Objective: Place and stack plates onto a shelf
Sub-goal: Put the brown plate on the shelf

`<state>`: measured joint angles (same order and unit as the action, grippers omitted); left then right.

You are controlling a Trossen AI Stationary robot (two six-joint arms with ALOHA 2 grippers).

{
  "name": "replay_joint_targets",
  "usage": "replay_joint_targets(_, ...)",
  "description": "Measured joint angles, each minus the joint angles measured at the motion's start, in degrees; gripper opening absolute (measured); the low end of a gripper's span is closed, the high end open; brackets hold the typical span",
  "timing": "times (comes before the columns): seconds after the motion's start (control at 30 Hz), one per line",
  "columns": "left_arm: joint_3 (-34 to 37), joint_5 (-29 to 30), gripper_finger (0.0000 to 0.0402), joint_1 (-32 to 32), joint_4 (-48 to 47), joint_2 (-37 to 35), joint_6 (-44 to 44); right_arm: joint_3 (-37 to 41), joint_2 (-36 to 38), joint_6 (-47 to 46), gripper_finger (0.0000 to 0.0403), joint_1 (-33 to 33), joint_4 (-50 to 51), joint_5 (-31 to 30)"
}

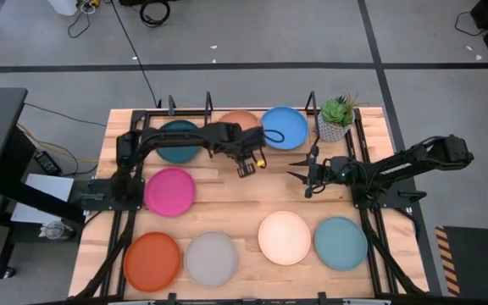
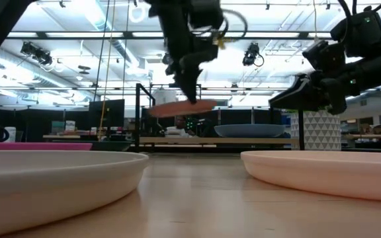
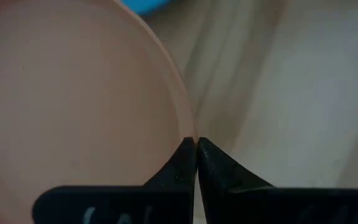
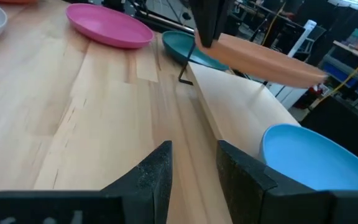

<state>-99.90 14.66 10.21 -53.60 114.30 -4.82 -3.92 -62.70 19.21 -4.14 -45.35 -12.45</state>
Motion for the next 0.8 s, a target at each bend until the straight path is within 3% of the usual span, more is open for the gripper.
replay_joint_targets(0.43,10.1,-1.9,0.0009,4.0,9.6,0.0,3.3,0.0,0.0,-1.3,0.0130,1.5,0.5,-0.4)
replay_joint_targets(0.8,10.5,-2.2,0.0015,5.0,11.7,0.1,13.9,0.0,0.0,-1.5,0.0130,1.5,0.5,-0.4)
